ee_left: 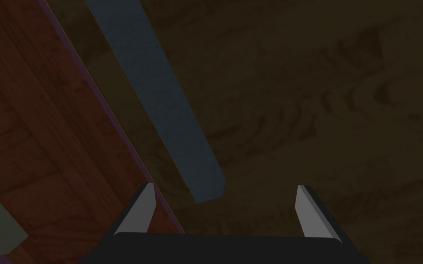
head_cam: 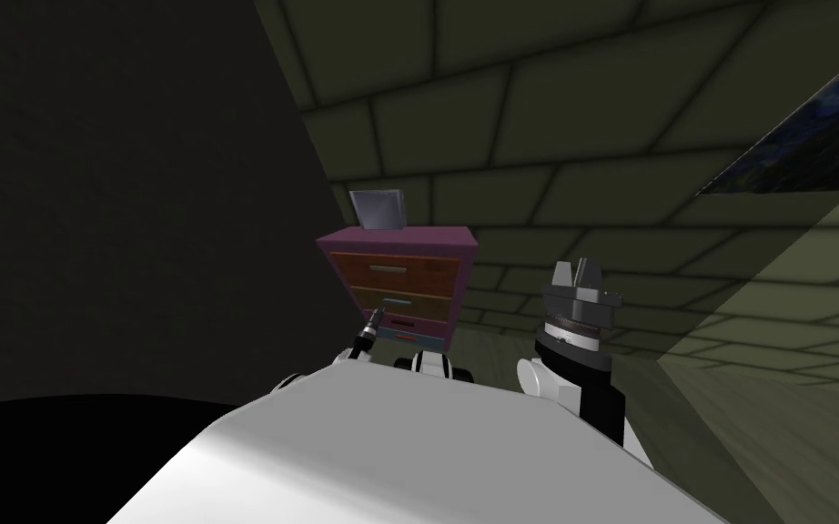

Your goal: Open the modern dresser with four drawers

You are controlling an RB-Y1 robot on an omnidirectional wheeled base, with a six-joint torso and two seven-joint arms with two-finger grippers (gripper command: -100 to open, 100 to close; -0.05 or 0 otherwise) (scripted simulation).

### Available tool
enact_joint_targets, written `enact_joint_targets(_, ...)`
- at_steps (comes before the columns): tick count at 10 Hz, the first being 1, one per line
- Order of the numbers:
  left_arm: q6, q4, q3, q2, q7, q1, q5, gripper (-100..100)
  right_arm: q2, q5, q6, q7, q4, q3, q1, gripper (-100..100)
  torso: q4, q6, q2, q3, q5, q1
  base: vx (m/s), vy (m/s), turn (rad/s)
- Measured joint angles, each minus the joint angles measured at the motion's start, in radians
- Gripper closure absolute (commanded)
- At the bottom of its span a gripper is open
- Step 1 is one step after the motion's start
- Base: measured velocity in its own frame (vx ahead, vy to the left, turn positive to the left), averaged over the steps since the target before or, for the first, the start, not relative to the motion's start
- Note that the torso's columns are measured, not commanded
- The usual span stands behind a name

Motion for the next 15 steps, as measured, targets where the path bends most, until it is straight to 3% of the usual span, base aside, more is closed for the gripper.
enact_joint_targets(2,0.03,-0.068,-0.015,0.017,0.014,0.033,0.011,-100,0.0,0.0,0.0,0.0,0.0,0.0,0.0,0,0.0,0.0,-0.001,-0.001,0.0,-0.001,0.046,-0.043,0.006)
enact_joint_targets(3,0.036,-0.074,-0.016,0.018,0.016,0.036,0.012,100,0.0,0.0,0.0,0.0,0.0,0.0,0.0,0,0.0,0.0,0.001,0.0,0.0,0.001,0.0,0.0,0.0)
enact_joint_targets(7,-0.009,-0.01,-0.003,0.004,0.007,-0.004,0.004,100,0.0,0.0,0.0,0.0,0.0,0.0,0.0,0,-0.005,-0.001,-0.007,-0.004,0.003,0.006,-0.051,0.027,-0.029)
enact_joint_targets(10,0.051,-0.102,0.0,-0.02,-0.021,0.029,0.016,100,0.0,0.0,0.0,0.0,0.0,0.0,0.0,0,-0.004,-0.002,-0.001,0.0,0.003,0.005,-0.13,0.07,-0.086)
enact_joint_targets(12,0.063,-0.107,0.001,-0.031,-0.037,0.031,0.021,100,0.0,0.0,0.0,0.0,0.0,0.0,0.0,0,-0.005,-0.003,-0.006,-0.003,0.002,0.004,-0.086,0.003,-0.028)
enact_joint_targets(15,0.12,-0.182,0.005,-0.048,-0.059,0.063,0.031,100,0.0,0.0,0.0,0.0,0.0,0.0,0.0,0,-0.005,-0.001,-0.004,-0.002,0.003,0.006,-0.095,0.041,-0.059)
